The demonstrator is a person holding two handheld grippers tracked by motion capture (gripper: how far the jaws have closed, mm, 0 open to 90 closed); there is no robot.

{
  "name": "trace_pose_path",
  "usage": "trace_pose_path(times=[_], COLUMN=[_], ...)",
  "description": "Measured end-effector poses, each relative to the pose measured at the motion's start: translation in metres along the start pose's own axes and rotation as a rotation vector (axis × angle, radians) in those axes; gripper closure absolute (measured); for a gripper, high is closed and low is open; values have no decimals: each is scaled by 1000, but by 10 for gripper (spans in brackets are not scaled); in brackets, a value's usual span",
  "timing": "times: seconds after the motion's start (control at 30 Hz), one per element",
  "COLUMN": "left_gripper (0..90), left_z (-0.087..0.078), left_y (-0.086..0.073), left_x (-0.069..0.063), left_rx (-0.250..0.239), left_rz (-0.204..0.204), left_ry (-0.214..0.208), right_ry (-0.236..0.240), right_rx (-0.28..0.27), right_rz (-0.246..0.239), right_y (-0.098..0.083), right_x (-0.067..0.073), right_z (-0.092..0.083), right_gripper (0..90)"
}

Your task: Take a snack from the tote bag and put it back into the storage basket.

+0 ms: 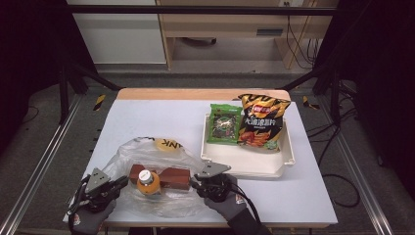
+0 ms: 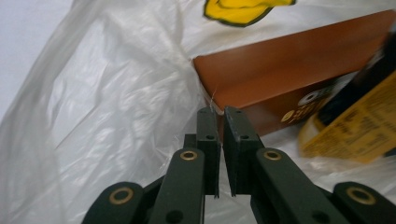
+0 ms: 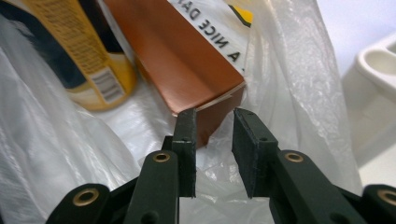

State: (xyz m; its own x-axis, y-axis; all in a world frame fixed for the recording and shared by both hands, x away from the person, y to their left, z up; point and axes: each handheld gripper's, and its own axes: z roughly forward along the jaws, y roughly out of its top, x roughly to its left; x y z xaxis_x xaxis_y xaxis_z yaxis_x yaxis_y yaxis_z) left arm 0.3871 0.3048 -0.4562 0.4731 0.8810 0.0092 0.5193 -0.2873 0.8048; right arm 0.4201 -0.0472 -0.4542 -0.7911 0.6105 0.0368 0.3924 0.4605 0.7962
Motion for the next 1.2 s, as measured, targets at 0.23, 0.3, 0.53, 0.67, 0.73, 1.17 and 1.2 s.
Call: trace_pose_path(times=[0.23, 0.3, 0.53, 0.67, 0.73, 1.17, 1.2], left_gripper=[821, 808, 754, 718, 707, 695, 695], left_z=[13, 14, 7, 2, 1, 4, 4], left_y=[-8, -9, -4, -2, -2, -2, -2], left_x=[8, 8, 6, 8, 8, 8, 9], left_rx=[65, 68, -1, -38, -43, -38, -39], left_rz=[-21, -21, -13, -30, -31, -28, -29], left_ry=[-1, -7, -6, -12, -6, -12, -12], right_ry=[-6, 4, 47, 70, 73, 72, 70], right_rx=[20, 17, -104, -152, -135, 5, 15], right_rz=[11, 20, 0, -30, -42, -103, -111], right_y=[-11, -12, 6, 25, 32, 28, 27], right_x=[-6, -7, -3, 2, 4, 4, 5], right_z=[13, 15, -5, -5, 1, 37, 39], right_gripper=[676, 660, 576, 554, 522, 299, 297])
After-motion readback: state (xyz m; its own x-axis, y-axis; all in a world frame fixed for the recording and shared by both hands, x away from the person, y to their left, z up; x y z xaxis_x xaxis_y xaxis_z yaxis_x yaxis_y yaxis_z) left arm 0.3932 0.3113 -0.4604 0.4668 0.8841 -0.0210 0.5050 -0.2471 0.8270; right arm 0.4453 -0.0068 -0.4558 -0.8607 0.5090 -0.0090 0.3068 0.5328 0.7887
